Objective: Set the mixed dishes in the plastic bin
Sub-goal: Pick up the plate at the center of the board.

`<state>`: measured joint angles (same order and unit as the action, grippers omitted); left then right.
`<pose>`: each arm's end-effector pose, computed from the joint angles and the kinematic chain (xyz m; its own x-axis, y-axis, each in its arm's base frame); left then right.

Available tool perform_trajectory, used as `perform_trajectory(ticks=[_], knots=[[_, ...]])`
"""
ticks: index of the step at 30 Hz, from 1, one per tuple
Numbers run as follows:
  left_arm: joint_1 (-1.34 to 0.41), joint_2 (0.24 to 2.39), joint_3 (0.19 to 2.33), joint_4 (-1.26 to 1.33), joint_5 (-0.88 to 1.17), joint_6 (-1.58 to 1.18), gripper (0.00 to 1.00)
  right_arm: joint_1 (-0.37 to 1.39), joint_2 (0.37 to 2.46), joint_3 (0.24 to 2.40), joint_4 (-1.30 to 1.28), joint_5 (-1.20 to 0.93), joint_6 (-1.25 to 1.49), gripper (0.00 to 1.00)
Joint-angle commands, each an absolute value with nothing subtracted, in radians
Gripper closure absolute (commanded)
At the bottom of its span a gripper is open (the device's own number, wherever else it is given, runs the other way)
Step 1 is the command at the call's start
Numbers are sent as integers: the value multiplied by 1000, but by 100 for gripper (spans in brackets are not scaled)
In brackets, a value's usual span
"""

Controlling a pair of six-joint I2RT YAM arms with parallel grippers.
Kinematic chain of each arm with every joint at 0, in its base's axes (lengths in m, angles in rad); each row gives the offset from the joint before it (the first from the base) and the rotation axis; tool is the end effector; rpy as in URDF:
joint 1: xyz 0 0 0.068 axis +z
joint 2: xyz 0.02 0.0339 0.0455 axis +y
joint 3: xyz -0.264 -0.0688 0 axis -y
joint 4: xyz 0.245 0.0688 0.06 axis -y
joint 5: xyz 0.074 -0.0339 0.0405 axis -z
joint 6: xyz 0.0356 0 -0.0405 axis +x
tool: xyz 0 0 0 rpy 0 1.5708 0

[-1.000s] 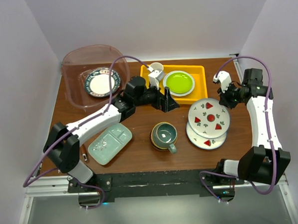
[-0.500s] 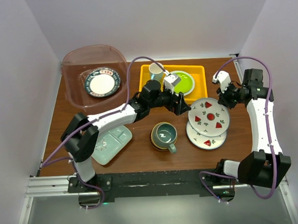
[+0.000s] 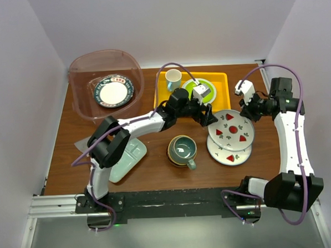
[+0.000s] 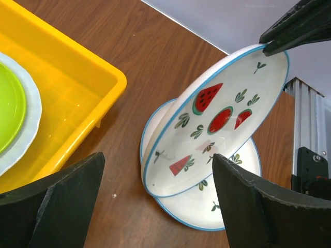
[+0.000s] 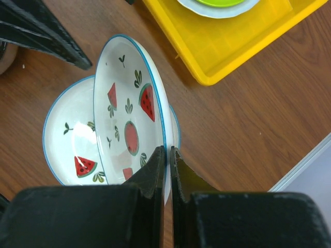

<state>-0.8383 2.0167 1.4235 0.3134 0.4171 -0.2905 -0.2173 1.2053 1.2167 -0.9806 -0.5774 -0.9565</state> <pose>0.3055 -0.3613 0.2351 -0.4462 0.1045 -0.8888 0.8478 0.3672 -0.3825 0.2275 -0.0303 0.3373 -0.3651 -0.6206 -0.6939 -0.7276 0.6552 -0.2031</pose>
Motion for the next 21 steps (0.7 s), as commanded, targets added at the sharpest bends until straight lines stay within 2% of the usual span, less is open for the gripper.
perform_trajectory(ticks=[1, 6, 11, 17, 18, 20, 21], knots=[[-839, 2052, 1489, 396, 453, -206, 11, -213, 1160, 1256, -977, -666, -999, 100], [-839, 2083, 1499, 432, 495, -183, 12, -212, 1149, 1266, -1012, -698, -1035, 100], [-839, 2126, 1508, 485, 630, -202, 18, -212, 1146, 1285, -1029, -727, -1040, 100], [-838, 2155, 1522, 551, 742, -245, 42, -210, 1144, 1281, -1019, -732, -1022, 100], [-838, 2157, 1517, 566, 774, -252, 52, -210, 1143, 1279, -1011, -729, -1019, 100], [-839, 2157, 1514, 592, 785, -268, 61, -209, 1143, 1276, -1002, -727, -1006, 100], [-838, 2158, 1514, 597, 788, -279, 74, -209, 1143, 1273, -997, -726, -1002, 100]])
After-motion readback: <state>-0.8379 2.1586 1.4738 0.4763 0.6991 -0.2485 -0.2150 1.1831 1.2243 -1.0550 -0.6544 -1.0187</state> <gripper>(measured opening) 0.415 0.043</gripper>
